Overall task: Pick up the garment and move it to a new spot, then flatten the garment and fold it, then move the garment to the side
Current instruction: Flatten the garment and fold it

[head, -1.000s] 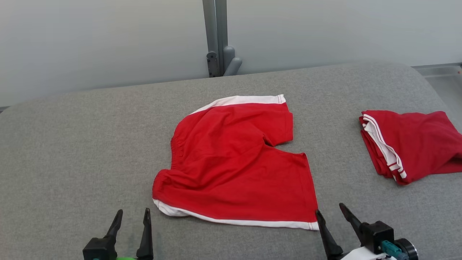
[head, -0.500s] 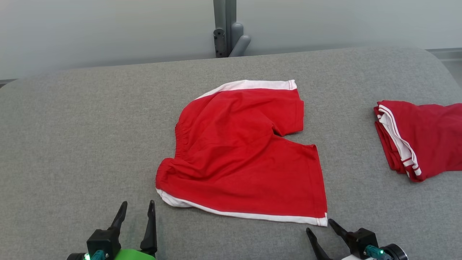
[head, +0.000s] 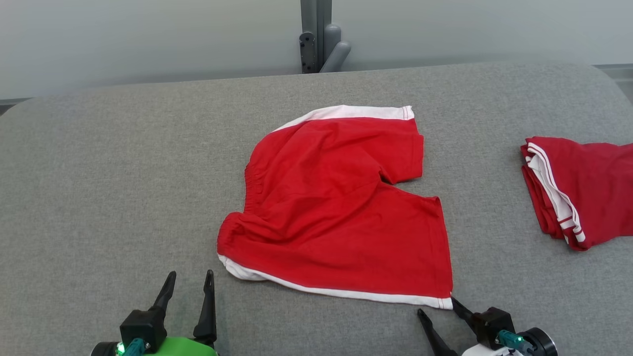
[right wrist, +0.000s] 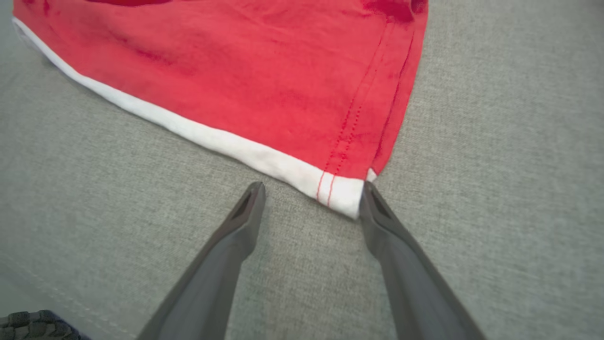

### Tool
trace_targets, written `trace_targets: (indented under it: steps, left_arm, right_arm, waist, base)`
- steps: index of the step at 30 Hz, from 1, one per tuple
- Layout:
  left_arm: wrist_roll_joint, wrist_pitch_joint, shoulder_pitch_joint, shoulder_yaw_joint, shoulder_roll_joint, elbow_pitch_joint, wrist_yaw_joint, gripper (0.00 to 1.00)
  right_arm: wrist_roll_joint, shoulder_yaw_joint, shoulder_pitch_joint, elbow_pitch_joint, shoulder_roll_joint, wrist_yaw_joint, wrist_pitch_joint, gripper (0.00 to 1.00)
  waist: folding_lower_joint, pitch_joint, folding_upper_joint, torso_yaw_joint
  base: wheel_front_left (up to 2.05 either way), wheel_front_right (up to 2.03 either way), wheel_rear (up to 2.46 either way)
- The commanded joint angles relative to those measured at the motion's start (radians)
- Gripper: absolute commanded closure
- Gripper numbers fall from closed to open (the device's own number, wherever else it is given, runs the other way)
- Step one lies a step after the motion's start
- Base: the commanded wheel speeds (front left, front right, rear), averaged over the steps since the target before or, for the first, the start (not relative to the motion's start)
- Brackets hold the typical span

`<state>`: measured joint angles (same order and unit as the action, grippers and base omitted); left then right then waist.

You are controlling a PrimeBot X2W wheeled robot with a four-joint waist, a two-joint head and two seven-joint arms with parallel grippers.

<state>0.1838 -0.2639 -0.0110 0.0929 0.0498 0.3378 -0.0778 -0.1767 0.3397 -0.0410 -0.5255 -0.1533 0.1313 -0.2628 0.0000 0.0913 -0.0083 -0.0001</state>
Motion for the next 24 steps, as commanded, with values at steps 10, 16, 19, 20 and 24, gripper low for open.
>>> trace_targets:
  steps: [10, 16, 19, 20, 24]
  left_arm:
    - [0.010, 0.000, 0.008, -0.006, 0.002, 0.004, 0.005, 0.00]
    - [0.019, 0.000, 0.024, 0.016, 0.002, 0.035, -0.010, 0.00]
    - [0.026, 0.000, 0.029, 0.029, 0.002, 0.052, -0.018, 0.00]
    - [0.032, 0.000, 0.029, 0.034, 0.002, 0.063, -0.020, 0.00]
    - [0.038, 0.000, 0.041, 0.059, 0.002, 0.086, -0.032, 0.00]
  right_arm:
    - [-0.020, 0.000, -0.009, 0.027, -0.024, -0.001, -0.002, 1.00]
    - [-0.017, -0.062, 0.003, 0.061, -0.060, -0.001, -0.002, 1.00]
    - [-0.010, -0.087, 0.004, 0.071, -0.076, -0.001, -0.002, 1.00]
    - [-0.007, -0.093, 0.003, 0.072, -0.080, -0.001, -0.002, 1.00]
    - [-0.004, -0.105, 0.001, 0.074, -0.092, -0.001, -0.002, 1.00]
  waist:
    - [0.0000, 0.010, 0.0083, -0.011]
    - [0.0000, 0.021, 0.0083, -0.039]
    - [0.0000, 0.026, 0.0083, -0.051]
    - [0.0000, 0.027, 0.0083, -0.055]
    - [0.0000, 0.031, 0.0083, -0.062]
  base:
    - [0.00, 0.00, 0.00]
    - [0.00, 0.00, 0.00]
    - [0.00, 0.00, 0.00]
    - [0.00, 0.00, 0.00]
    - [0.00, 0.00, 0.00]
